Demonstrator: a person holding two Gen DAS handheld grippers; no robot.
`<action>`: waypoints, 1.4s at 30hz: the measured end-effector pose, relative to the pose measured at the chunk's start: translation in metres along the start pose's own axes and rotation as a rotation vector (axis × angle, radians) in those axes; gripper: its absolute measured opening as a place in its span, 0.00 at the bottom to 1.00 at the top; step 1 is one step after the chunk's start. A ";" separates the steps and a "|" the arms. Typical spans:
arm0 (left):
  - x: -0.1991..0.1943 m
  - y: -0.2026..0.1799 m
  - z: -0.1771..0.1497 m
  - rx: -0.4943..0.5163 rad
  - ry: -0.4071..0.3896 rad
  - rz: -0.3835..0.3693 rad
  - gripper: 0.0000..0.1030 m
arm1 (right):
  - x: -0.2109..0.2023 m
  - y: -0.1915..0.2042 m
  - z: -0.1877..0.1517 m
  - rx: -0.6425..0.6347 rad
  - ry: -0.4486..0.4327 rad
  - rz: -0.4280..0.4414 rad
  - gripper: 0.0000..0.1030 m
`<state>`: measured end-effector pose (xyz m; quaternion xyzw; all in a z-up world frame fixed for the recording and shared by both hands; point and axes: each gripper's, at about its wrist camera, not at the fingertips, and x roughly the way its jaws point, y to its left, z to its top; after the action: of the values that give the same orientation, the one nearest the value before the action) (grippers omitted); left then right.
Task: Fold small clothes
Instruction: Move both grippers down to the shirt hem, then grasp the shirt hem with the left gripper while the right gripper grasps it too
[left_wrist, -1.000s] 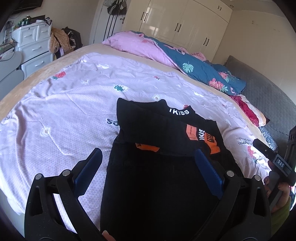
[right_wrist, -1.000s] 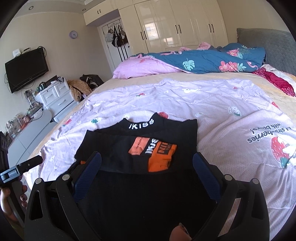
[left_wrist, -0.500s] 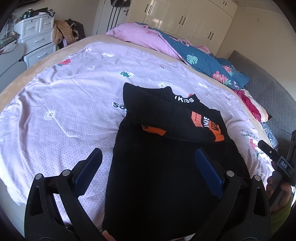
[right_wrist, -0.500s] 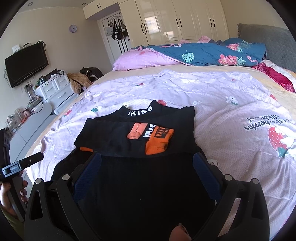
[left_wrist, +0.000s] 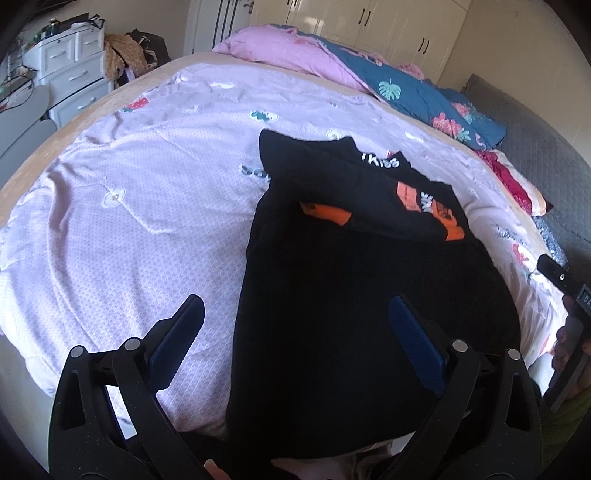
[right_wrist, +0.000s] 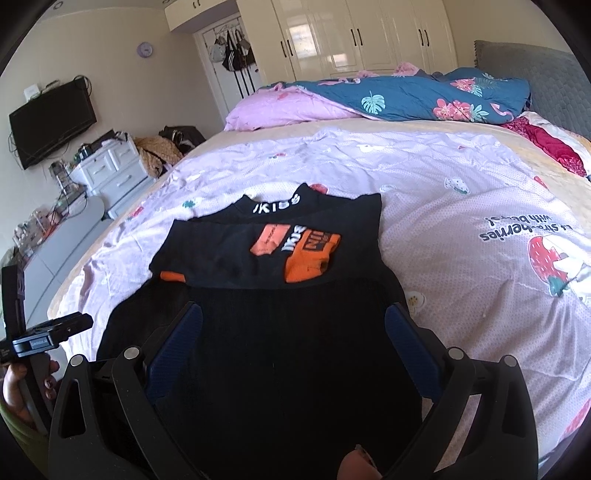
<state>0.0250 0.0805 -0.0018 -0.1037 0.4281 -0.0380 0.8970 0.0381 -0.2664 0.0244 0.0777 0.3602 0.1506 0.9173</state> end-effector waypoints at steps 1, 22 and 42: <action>0.001 0.001 -0.003 0.003 0.008 0.005 0.91 | 0.000 0.001 -0.002 -0.007 0.008 -0.004 0.96; 0.003 0.018 -0.045 0.053 0.136 -0.071 0.79 | -0.014 -0.022 -0.041 -0.001 0.072 -0.054 0.96; 0.042 -0.003 -0.052 0.182 0.341 -0.079 0.28 | -0.030 -0.052 -0.099 0.021 0.241 -0.071 0.96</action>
<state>0.0107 0.0631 -0.0646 -0.0310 0.5643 -0.1288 0.8149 -0.0390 -0.3224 -0.0415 0.0558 0.4718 0.1228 0.8714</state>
